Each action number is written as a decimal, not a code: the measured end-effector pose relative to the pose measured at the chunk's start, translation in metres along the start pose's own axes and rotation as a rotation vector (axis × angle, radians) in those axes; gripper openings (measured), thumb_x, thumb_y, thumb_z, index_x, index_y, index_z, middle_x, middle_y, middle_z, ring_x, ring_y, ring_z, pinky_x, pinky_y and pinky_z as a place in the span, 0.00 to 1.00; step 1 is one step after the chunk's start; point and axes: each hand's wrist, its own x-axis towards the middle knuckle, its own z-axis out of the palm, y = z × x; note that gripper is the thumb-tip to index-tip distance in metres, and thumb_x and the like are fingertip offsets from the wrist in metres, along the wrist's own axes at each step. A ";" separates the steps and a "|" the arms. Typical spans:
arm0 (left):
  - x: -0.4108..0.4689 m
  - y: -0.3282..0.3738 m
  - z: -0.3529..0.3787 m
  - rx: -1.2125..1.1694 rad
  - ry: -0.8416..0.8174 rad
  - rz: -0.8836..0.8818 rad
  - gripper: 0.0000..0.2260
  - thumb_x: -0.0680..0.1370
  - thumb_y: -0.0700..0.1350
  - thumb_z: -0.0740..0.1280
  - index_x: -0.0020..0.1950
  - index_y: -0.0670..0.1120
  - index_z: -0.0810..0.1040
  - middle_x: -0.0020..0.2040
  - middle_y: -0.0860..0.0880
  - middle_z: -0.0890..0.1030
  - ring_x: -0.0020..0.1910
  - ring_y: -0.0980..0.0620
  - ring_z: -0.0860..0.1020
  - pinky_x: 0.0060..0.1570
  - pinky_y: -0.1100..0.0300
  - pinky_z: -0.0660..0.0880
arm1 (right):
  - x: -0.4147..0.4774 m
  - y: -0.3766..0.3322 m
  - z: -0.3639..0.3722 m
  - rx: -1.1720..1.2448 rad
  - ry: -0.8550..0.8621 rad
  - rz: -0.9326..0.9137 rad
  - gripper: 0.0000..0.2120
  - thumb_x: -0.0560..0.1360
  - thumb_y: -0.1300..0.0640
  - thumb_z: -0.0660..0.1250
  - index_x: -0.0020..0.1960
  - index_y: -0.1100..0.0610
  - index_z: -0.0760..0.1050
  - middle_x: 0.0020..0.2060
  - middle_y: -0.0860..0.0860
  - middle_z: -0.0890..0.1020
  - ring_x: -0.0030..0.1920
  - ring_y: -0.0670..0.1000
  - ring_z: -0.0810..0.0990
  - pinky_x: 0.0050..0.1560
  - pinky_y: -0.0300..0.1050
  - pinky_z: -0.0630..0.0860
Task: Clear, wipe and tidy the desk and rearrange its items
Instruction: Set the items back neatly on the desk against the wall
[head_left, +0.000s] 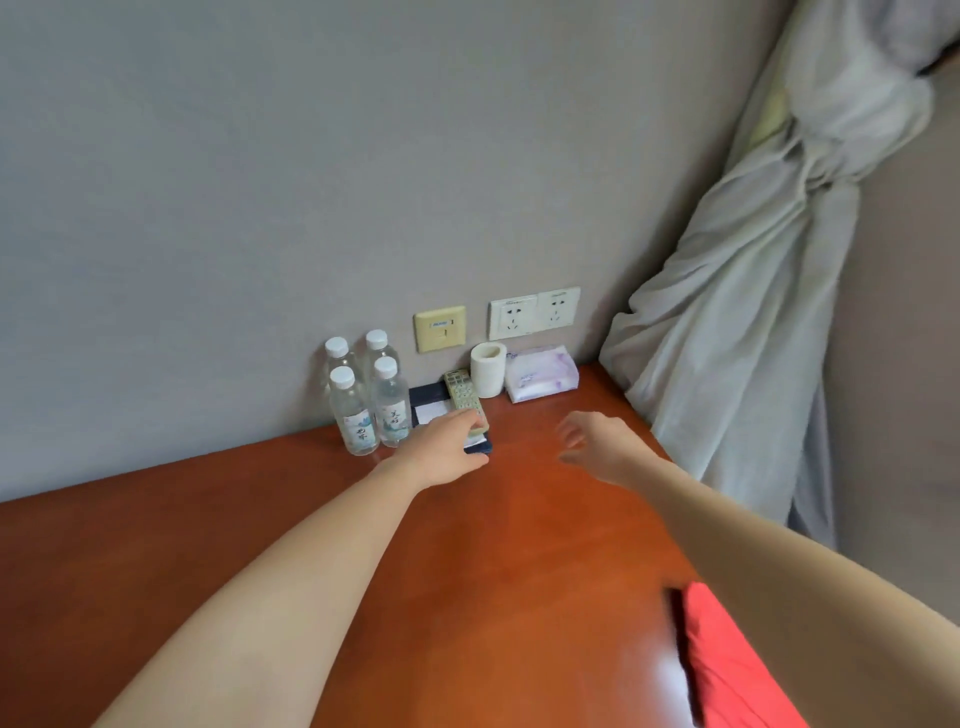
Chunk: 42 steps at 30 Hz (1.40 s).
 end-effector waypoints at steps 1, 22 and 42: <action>0.003 0.016 0.003 -0.020 -0.009 0.031 0.22 0.78 0.52 0.68 0.72 0.53 0.69 0.72 0.54 0.71 0.67 0.52 0.72 0.66 0.50 0.71 | -0.011 0.014 -0.008 0.018 0.027 0.023 0.15 0.76 0.54 0.71 0.62 0.52 0.75 0.56 0.48 0.80 0.55 0.50 0.80 0.51 0.41 0.77; -0.014 0.495 0.162 -0.327 -0.190 0.705 0.14 0.77 0.43 0.71 0.62 0.46 0.78 0.55 0.51 0.82 0.53 0.53 0.80 0.57 0.65 0.73 | -0.388 0.349 -0.160 0.390 0.712 0.591 0.10 0.75 0.54 0.71 0.55 0.53 0.81 0.49 0.51 0.84 0.45 0.50 0.81 0.35 0.35 0.71; -0.150 0.816 0.375 -0.139 -0.693 1.316 0.12 0.78 0.44 0.69 0.61 0.47 0.77 0.56 0.52 0.81 0.55 0.51 0.80 0.52 0.58 0.76 | -0.706 0.478 -0.122 0.506 1.197 1.254 0.08 0.74 0.54 0.71 0.52 0.54 0.80 0.46 0.50 0.82 0.49 0.49 0.78 0.46 0.39 0.70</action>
